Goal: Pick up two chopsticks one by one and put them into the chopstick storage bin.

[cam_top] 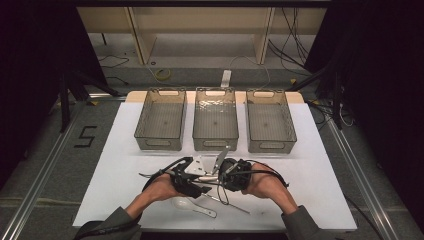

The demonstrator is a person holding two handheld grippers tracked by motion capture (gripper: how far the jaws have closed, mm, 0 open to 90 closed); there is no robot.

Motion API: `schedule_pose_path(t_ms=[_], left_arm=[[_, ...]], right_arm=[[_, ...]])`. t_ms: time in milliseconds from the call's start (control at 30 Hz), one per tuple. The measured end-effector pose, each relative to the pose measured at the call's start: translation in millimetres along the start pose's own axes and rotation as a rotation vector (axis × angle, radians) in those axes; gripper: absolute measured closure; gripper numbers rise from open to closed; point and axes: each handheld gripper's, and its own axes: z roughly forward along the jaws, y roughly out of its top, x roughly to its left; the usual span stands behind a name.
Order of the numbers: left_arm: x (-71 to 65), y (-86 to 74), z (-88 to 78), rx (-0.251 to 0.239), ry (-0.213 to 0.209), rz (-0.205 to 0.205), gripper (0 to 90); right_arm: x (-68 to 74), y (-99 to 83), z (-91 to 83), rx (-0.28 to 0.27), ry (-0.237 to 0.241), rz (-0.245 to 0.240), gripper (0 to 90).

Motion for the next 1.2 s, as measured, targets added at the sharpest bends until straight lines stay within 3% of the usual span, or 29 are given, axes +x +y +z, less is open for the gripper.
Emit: schedule_pose_path(t_ms=[100, 200, 300, 533, 633, 700, 733, 800, 900, 933, 1033, 1200], left_arm=[[-3.1, 2.7, 5.9, 0.024, 0.002, 0.051, 52.4], [-3.7, 5.3, 6.3, 0.024, 0.005, 0.072, 61.2], [-2.4, 7.0, 4.0, 0.021, -0.021, 0.079, 72.0], [-4.9, 10.6, -1.7, 0.034, -0.019, 0.151, 76.4], [-6.3, 13.7, -6.1, 0.041, -0.012, 0.192, 78.5], [-7.8, 15.5, -8.2, 0.054, -0.031, 0.209, 80.7], [-8.9, 16.2, -8.6, 0.058, -0.035, 0.216, 84.0], [-9.7, 17.4, -9.4, 0.062, -0.030, 0.211, 84.3], [-7.1, 18.0, -14.6, 0.078, -0.011, 0.211, 84.6], [-6.0, 18.2, -15.9, 0.079, -0.008, 0.201, 84.6], [-1.1, 18.4, -21.5, 0.080, 0.026, 0.172, 84.6], [5.1, 16.6, -26.0, 0.090, 0.064, 0.119, 84.6]], right_arm=[[0.2, 0.2, -1.2, 0.005, 0.007, -0.021, 87.3], [1.0, 0.6, -1.8, 0.007, 0.004, -0.018, 87.3], [1.9, 0.5, -3.4, -0.003, 0.000, -0.014, 87.3], [0.7, 0.1, -5.3, 0.002, -0.001, -0.047, 87.1], [-1.0, -1.7, -7.6, -0.016, -0.005, -0.056, 86.7], [-3.2, -3.4, -9.3, -0.038, 0.005, -0.059, 85.6], [-6.9, -3.9, -10.4, -0.053, -0.014, -0.039, 82.8], [-7.7, -3.5, -10.2, -0.063, -0.016, -0.021, 81.9], [-14.8, -6.4, -18.1, -0.126, -0.040, -0.002, 64.3], [-14.8, -6.4, -18.1, -0.126, -0.040, -0.002, 64.3], [-16.0, -7.1, -25.6, -0.215, -0.053, 0.059, 54.9], [-17.2, -9.1, -41.2, -0.367, -0.072, 0.099, 44.0]])
